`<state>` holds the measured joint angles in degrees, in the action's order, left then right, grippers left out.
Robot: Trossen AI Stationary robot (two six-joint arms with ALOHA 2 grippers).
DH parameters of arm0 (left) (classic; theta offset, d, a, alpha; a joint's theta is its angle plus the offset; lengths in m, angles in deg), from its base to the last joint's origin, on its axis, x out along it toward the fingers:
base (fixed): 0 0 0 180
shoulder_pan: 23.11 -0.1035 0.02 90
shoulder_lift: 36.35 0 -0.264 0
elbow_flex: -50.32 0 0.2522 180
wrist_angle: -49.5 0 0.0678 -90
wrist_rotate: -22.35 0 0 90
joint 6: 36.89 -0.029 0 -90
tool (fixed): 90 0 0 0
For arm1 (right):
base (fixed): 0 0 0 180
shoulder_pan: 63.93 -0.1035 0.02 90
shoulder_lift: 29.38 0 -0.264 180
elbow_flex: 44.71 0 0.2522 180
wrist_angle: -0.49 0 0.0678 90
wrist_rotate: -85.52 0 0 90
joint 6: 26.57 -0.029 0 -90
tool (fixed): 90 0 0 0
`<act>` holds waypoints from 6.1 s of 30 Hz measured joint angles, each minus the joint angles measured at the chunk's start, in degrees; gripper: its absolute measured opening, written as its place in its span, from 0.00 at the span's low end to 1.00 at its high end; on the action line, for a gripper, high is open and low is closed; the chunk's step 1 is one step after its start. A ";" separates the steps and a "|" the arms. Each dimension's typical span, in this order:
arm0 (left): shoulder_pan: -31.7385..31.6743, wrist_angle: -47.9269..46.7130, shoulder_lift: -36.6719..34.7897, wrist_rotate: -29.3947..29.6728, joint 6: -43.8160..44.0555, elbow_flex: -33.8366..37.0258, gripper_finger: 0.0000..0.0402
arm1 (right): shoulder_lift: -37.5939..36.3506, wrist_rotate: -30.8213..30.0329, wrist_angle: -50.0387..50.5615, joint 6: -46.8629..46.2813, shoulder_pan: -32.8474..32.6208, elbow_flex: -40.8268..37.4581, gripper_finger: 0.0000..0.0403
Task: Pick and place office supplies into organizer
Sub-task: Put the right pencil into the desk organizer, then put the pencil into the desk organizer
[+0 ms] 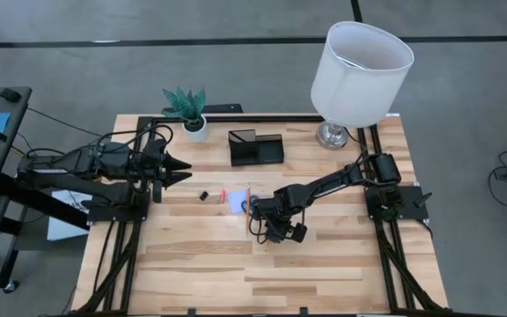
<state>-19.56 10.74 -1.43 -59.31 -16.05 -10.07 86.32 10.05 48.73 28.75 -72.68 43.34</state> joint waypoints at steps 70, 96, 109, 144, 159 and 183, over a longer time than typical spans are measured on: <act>0.00 -10.90 -0.02 -0.07 -3.82 0.00 0.31 | -0.15 -4.70 12.04 -7.75 18.99 44.55 0.04; 0.02 -11.11 -0.02 0.09 -1.84 0.00 0.31 | -0.05 14.14 -19.19 -27.41 31.79 35.10 0.04; 0.01 -11.11 -0.01 0.07 -1.75 0.00 0.31 | -0.15 14.27 -29.67 -30.73 33.76 24.94 0.04; 0.00 -11.33 -0.02 4.55 -0.14 0.00 0.31 | 6.19 21.65 -50.42 -43.79 37.13 16.13 0.05; 0.00 -11.69 0.00 4.55 -0.35 0.00 0.31 | 6.43 22.11 -46.18 -44.93 39.43 16.29 0.05; 0.00 -11.61 -0.02 4.52 -0.37 0.00 0.31 | 6.43 21.59 -45.01 -45.31 39.03 16.29 0.13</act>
<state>-19.56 -0.86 -1.45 -54.79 -16.42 -10.07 92.75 31.64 3.72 -16.56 -33.65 59.63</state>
